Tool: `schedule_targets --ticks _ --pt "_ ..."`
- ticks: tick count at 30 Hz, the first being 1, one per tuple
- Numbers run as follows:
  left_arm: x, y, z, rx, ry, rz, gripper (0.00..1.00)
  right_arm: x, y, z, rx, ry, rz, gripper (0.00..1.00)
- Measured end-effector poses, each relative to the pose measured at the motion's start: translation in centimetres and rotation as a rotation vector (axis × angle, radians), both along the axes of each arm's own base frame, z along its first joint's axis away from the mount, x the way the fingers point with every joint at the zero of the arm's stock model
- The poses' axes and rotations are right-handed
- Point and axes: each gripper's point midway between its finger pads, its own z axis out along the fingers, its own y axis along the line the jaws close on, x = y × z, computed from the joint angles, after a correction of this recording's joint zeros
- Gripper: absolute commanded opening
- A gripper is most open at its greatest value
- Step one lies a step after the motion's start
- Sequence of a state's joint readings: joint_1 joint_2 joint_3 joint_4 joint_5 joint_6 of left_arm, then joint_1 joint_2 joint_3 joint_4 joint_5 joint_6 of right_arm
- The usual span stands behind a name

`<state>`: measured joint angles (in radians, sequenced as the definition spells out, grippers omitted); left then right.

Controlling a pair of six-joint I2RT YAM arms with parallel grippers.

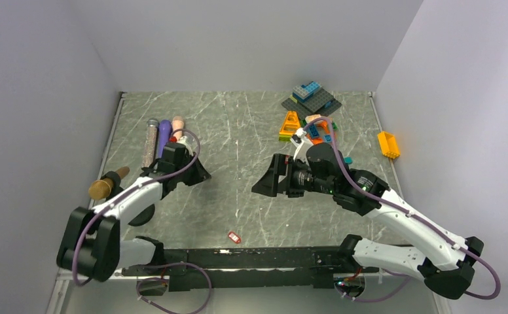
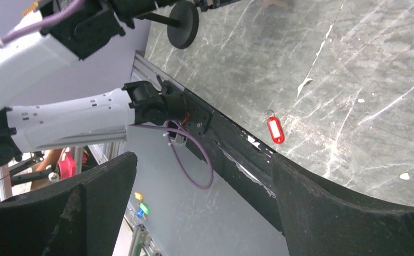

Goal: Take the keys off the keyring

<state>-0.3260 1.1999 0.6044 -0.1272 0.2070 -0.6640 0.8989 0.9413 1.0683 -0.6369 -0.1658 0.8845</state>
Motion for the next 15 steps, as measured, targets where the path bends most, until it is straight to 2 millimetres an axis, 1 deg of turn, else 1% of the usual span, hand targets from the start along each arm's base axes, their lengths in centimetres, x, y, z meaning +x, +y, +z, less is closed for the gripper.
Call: schedule_targets --ticks 1,3,5,6,7,8,10,13,14,15 --pt "0.2 0.1 -0.6 0.008 0.022 -0.001 0.43 0.0 0.1 -0.1 -0.002 0.002 0.003 1.0" --pt "0.9 0.3 -1.4 0.021 0.049 -0.006 0.65 -0.1 0.3 -0.4 -0.01 0.009 0.01 1.0" --pt "1.6 0.4 -1.2 0.024 0.053 -0.006 0.75 -0.1 0.6 -0.9 -0.024 0.017 0.018 1.0" --pt "2.0 0.4 -0.7 0.024 0.04 -0.007 0.79 -0.1 0.8 -1.2 -0.034 0.023 0.023 1.0" --pt "2.3 0.4 -0.3 0.025 0.029 -0.008 0.91 -0.1 1.0 -1.5 -0.042 0.027 0.028 1.0" --pt "2.8 0.4 0.4 0.022 0.009 -0.008 0.98 -0.1 1.2 -1.9 -0.056 0.034 0.034 1.0" --pt "3.6 0.4 1.7 0.022 -0.029 -0.012 0.99 -0.2 1.8 -2.9 -0.085 0.047 0.058 1.0" --pt "4.0 0.7 3.4 0.021 -0.066 -0.009 0.99 -0.2 2.7 -4.6 -0.132 0.069 0.095 1.0" --pt "3.9 0.9 4.0 0.02 -0.075 -0.005 0.99 -0.2 2.9 -5.2 -0.148 0.074 0.105 0.95" --pt "3.8 1.0 4.5 0.018 -0.084 -0.001 0.99 -0.1 3.1 -5.6 -0.16 0.076 0.114 0.87"
